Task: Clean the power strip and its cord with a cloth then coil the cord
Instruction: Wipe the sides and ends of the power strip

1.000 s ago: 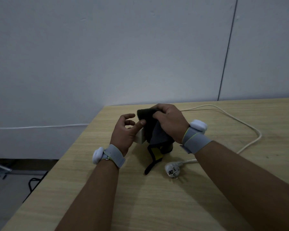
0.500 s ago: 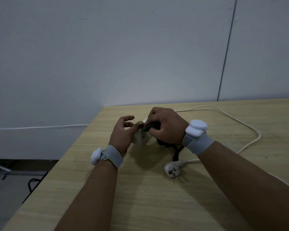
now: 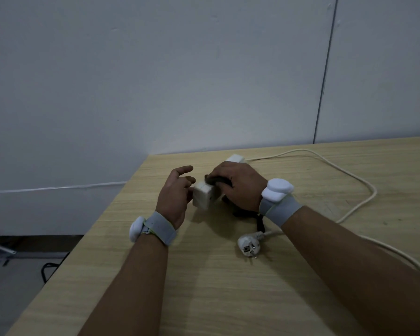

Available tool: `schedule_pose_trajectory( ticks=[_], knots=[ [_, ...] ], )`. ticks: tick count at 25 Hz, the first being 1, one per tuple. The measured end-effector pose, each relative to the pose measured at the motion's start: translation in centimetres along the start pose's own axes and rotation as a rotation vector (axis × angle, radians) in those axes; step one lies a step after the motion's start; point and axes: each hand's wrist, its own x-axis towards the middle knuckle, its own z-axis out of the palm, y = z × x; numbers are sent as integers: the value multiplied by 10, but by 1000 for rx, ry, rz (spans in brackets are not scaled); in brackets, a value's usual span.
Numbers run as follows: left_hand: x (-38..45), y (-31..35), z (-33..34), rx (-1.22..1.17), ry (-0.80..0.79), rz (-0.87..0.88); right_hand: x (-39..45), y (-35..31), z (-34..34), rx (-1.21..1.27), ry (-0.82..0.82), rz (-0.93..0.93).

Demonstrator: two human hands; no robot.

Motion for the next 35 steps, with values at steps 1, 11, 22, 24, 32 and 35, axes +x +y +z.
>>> schedule_pose_trajectory(
  ticks=[1, 11, 22, 24, 32, 35],
  knots=[
    [1, 0, 1, -10, -7, -17, 1, 7, -2, -45, 18, 85],
    [1, -3, 0, -25, -33, 13, -2, -12, -3, 111, -28, -118],
    [-5, -2, 0, 251, -132, 135, 0, 8, -2, 119, -1, 41],
    [-7, 0, 3, 243, -139, 146, 2, 15, 0, 2, 66, 190],
    [-8, 3, 3, 262, -124, 162, 2, 7, 3, 114, -16, 127],
    [-8, 1, 6, 210, -144, 136, 3, 19, 0, -60, 31, 324]
  ],
)
